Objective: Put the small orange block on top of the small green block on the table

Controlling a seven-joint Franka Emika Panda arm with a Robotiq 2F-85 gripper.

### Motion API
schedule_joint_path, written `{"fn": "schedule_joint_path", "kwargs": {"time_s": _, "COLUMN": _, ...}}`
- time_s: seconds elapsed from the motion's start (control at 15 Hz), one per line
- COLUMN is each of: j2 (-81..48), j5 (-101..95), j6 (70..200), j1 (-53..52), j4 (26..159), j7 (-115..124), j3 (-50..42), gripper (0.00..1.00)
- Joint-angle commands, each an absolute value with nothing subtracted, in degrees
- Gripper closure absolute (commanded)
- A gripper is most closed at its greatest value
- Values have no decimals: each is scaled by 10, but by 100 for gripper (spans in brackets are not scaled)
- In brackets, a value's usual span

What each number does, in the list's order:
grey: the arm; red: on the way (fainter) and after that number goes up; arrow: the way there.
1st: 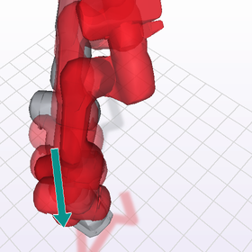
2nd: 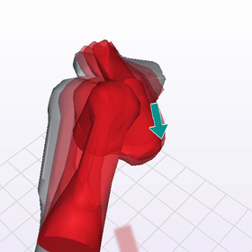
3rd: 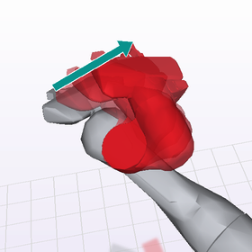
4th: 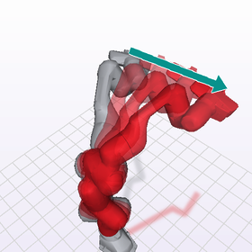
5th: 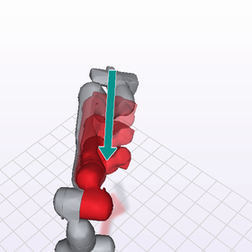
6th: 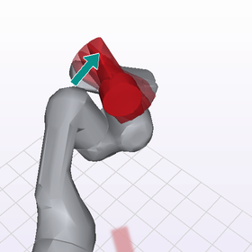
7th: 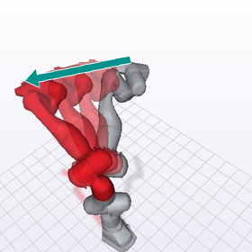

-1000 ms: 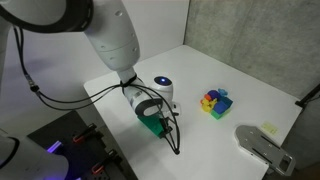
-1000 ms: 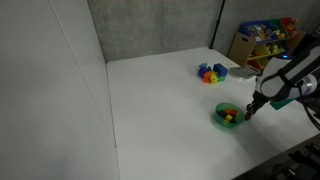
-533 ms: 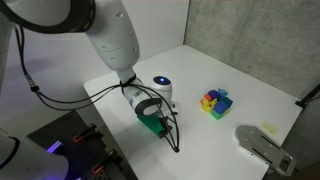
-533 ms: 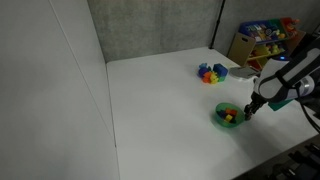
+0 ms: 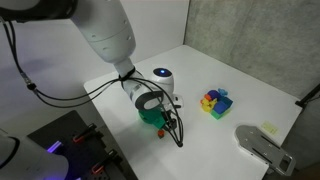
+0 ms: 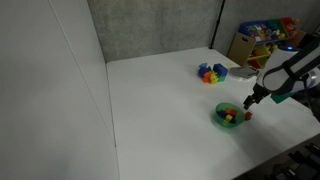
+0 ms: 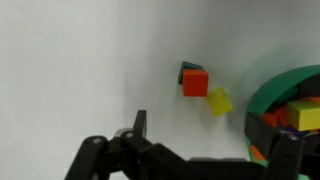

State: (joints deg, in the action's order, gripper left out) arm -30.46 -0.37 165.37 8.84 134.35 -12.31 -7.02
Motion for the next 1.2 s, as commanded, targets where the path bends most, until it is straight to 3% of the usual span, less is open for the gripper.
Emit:
{"fn": "schedule_joint_path", "kwargs": {"time_s": 0.0, "j2": -221, "j5": -20, "j6": 1627, "j1": 81, "j4": 1390, "j7": -100, "j3": -75, "gripper": 0}}
{"fn": "schedule_joint_path", "kwargs": {"time_s": 0.73, "j2": 38, "j5": 6, "j6": 1300, "j1": 59, "j4": 1429, "j7": -56, "j3": -53, "gripper": 0}}
{"fn": "schedule_joint_path", "kwargs": {"time_s": 1.13, "j2": 167, "j5": 0, "j6": 1188, "j1": 58, "j4": 1436, "j7": -43, "j3": -55, "gripper": 0}}
